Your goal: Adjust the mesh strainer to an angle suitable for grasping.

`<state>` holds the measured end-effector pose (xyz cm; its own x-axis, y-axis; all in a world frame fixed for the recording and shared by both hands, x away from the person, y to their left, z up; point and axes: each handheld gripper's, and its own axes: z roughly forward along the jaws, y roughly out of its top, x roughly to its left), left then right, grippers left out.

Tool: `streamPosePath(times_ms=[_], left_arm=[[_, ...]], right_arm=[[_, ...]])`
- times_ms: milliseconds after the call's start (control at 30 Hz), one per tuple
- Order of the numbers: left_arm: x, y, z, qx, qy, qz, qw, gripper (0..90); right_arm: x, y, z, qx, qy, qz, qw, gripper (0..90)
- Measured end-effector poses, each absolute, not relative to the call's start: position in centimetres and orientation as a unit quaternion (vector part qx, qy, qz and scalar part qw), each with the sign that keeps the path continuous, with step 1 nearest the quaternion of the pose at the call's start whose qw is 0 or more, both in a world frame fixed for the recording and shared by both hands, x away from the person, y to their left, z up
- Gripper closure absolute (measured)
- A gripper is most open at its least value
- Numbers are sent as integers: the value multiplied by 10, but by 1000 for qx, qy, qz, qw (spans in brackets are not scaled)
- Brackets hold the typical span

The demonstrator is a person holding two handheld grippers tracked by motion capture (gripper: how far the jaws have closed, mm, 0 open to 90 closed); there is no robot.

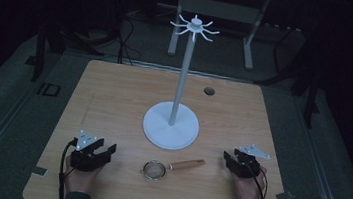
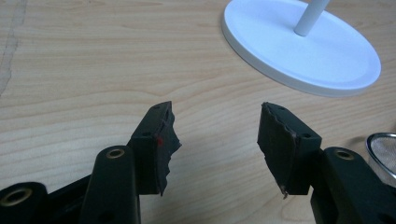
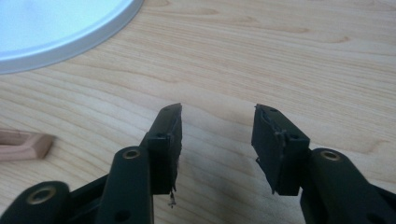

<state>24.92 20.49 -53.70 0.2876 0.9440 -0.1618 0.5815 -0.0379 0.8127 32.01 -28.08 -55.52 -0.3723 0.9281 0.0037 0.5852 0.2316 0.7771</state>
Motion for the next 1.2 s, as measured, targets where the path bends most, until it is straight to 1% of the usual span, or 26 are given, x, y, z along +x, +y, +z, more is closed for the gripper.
streamPosePath(times_ms=[67, 133, 167, 333, 433, 500, 833, 1200], left_arm=[[250, 204, -537, 688, 554, 218, 415, 461], [251, 203, -538, 689, 553, 218, 415, 461], [251, 203, -537, 690, 552, 218, 414, 462], [253, 201, -539, 693, 550, 216, 413, 461], [253, 201, -538, 696, 548, 215, 412, 461], [253, 200, -539, 696, 547, 215, 412, 461], [252, 196, -538, 706, 536, 207, 414, 461], [250, 189, -536, 712, 525, 195, 424, 461]], right_arm=[[320, -280, -554, 505, 747, 360, 240, 504], [318, -279, -552, 503, 746, 365, 241, 525], [317, -279, -551, 501, 746, 367, 242, 552], [313, -273, -549, 488, 750, 371, 248, 738], [313, -269, -550, 483, 754, 373, 241, 849], [312, -265, -550, 479, 759, 371, 238, 896], [306, -241, -555, 453, 785, 376, 194, 899], [303, -226, -557, 444, 796, 382, 153, 899]])
